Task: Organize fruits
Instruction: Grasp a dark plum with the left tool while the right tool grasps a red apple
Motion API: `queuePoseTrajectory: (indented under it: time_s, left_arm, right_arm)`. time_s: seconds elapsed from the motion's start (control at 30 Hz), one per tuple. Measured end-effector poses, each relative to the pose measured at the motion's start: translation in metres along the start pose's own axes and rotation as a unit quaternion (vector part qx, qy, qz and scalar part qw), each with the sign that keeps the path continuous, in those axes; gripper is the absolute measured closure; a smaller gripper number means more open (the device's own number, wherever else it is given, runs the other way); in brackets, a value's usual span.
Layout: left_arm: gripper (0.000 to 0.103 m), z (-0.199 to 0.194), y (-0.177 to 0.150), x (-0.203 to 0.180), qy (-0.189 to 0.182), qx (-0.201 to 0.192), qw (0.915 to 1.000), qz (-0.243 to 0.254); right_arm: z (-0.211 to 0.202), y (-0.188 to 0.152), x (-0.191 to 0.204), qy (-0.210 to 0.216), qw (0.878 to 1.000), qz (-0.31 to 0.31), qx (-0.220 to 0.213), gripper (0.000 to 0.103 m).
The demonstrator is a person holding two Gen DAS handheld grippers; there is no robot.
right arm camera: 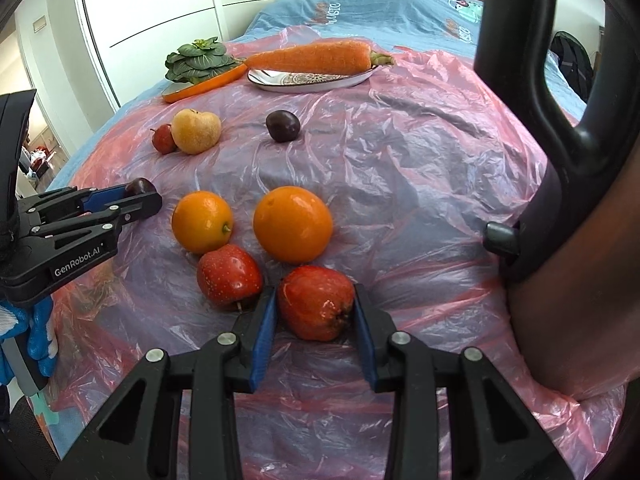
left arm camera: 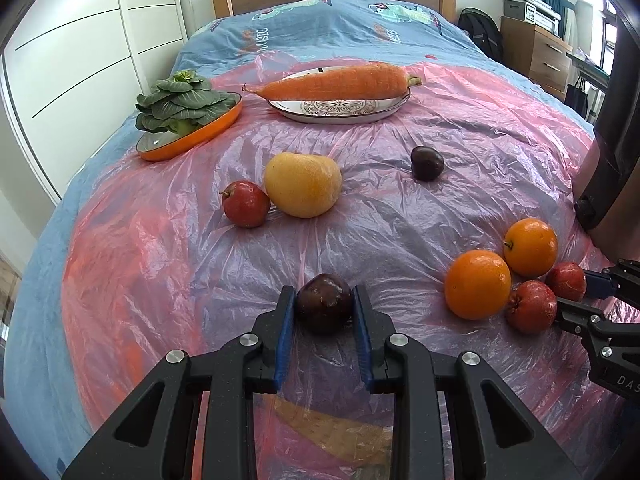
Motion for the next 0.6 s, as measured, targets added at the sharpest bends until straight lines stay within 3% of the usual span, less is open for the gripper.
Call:
queuePoseTrajectory:
  time_s: [0.3, 0.6]
  left_arm:
    - [0.08, 0.0, 0.0, -0.001, 0.004, -0.002, 1.0, 0.005]
    - [0.08, -0.011, -0.001, 0.008, -0.005, -0.019, 0.9998, -0.003]
  right_arm:
    - [-0.009, 0.0, -0.003, -0.034, 0.999, 0.031, -0.023, 0.048]
    - [-0.023, 0.0, 0.006, -0.011, 0.997, 0.072, -0.028, 0.048]
Point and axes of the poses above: each gripper's, at about its wrist camera, not at the fingertips, and z roughly the way its jaws point, x to its left, y to its top, the point moved 4 cm from there along z, roughly the way its jaws point, and after that the axes turned 12 degrees about z, right-handed, at the moved point
